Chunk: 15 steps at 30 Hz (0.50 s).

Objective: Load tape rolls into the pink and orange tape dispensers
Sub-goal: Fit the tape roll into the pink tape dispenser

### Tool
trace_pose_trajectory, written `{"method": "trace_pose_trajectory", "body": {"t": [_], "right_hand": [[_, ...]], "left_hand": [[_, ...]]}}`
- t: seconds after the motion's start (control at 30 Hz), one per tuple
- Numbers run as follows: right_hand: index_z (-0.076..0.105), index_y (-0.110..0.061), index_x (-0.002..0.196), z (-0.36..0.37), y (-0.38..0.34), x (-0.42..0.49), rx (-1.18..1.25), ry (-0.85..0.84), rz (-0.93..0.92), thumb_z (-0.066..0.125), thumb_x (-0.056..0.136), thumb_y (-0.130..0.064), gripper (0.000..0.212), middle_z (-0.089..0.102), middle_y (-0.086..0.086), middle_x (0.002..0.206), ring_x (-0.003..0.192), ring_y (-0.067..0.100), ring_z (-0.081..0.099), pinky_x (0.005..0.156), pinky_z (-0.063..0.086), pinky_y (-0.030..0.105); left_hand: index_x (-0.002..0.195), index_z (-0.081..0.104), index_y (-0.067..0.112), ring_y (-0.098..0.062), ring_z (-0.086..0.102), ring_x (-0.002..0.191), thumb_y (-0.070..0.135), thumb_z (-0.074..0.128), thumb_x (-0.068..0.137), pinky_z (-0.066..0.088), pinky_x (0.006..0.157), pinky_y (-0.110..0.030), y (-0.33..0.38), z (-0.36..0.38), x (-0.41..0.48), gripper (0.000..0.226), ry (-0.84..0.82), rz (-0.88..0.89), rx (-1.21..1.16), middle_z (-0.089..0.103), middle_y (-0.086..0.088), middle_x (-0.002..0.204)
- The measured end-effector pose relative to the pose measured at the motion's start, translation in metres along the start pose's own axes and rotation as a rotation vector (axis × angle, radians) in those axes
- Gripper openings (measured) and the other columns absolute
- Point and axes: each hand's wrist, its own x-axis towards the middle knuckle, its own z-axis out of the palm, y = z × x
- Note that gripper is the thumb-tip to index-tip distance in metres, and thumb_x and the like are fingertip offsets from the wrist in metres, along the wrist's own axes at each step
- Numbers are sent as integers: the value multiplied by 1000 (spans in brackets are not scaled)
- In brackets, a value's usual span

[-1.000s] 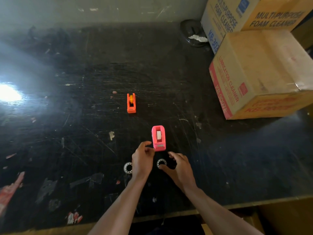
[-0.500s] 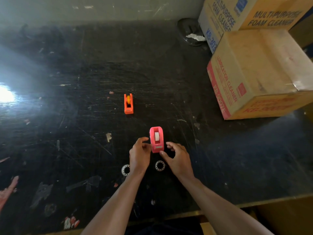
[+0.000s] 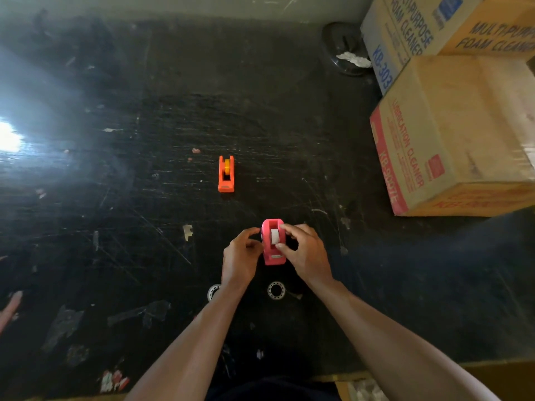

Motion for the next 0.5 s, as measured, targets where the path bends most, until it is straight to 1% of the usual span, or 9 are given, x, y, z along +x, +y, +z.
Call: {"method": "trace_pose_trajectory", "body": {"t": [0.1, 0.17, 0.3, 0.5], "right_hand": [[59, -23, 141, -1, 3, 7, -42, -36, -26, 74, 91, -32, 53, 59, -3, 124, 116, 11, 52, 93, 40, 22], [59, -24, 141, -2, 3, 9, -74, -52, -50, 74, 91, -31, 53, 56, -4, 118, 110, 9, 49, 90, 37, 19], [63, -24, 137, -3, 3, 11, -101, -63, -91, 75, 90, -30, 49, 48, -7, 111, 103, 9, 49, 87, 40, 20], [63, -23, 136, -10, -3, 17, -147, -125, -137, 75, 91, -30, 47, 42, -8, 112, 103, 8, 46, 85, 40, 21]], "left_hand": [[141, 55, 26, -6, 71, 97, 18, 66, 97, 63, 87, -36, -3, 0, 2, 46, -29, -12, -36, 73, 4, 111], [141, 55, 27, -6, 70, 98, 18, 67, 97, 62, 87, -35, -4, -1, 2, 47, -27, -5, -33, 73, 4, 112], [141, 55, 27, -4, 70, 95, 17, 67, 96, 62, 85, -32, -3, 0, 1, 47, -20, 11, -22, 72, 3, 112], [140, 56, 27, -6, 71, 94, 17, 67, 96, 63, 85, -36, -3, 0, 1, 46, -19, 14, -24, 73, 2, 109]]}}
